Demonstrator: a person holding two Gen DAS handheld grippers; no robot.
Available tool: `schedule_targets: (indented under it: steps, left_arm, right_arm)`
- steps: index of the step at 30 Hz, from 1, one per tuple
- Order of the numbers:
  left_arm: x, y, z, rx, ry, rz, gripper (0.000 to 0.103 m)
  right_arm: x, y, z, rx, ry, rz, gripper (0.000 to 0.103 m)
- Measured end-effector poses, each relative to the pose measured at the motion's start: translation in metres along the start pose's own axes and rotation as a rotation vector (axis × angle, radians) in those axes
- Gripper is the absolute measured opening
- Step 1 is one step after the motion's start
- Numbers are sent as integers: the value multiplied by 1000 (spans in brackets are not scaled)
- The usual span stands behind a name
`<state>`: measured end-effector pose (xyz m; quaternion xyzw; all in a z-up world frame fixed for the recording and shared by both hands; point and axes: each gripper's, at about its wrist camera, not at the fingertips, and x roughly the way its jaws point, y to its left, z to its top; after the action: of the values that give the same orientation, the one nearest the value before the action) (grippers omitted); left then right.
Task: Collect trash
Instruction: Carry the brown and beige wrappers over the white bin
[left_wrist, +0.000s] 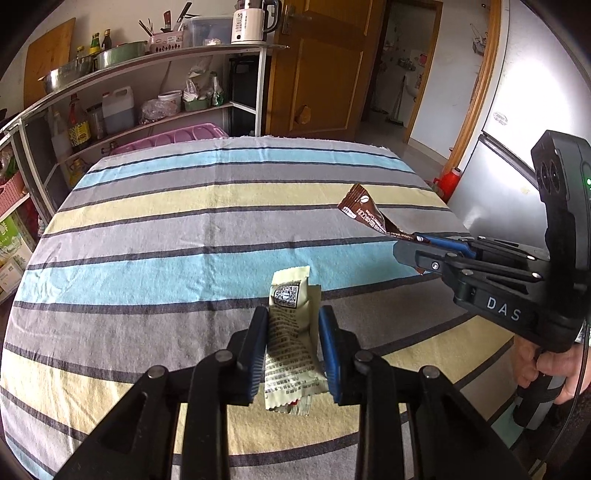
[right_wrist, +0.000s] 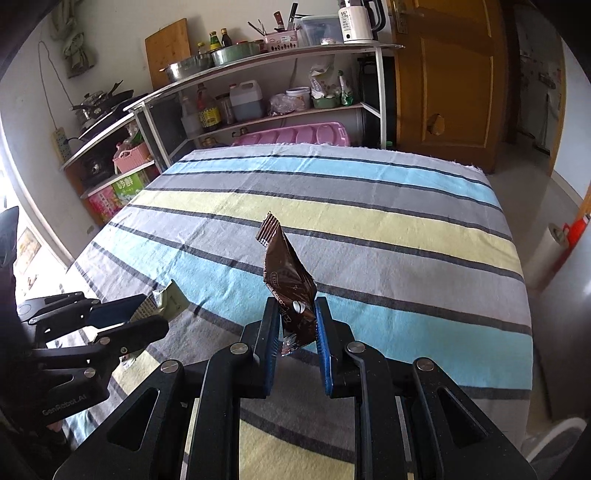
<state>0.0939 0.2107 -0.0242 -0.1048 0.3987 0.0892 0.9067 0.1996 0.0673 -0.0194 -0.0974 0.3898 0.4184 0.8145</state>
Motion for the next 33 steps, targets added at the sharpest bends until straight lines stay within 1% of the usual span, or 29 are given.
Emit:
schedule_targets:
  steps: [4, 7, 15, 23, 33]
  left_arm:
    - [-8, -10, 2, 30, -18, -6, 29]
    - [-14, -21, 4, 54, -31, -24, 29]
    - [-33, -59, 5, 125, -65, -77, 29]
    - [-46, -103, 4, 215, -86, -146, 29]
    - [-53, -167, -1, 319, -91, -256, 29]
  right_arm:
    - [-19, -2, -4, 35, -37, -6, 19]
    - [-41, -3, -9, 50, -77, -12, 19]
    - [-92, -12, -31, 97, -140, -64, 19]
    - [-138, -29, -59, 150, -186, -148, 19]
    - [-193, -65, -102, 252, -222, -261, 19]
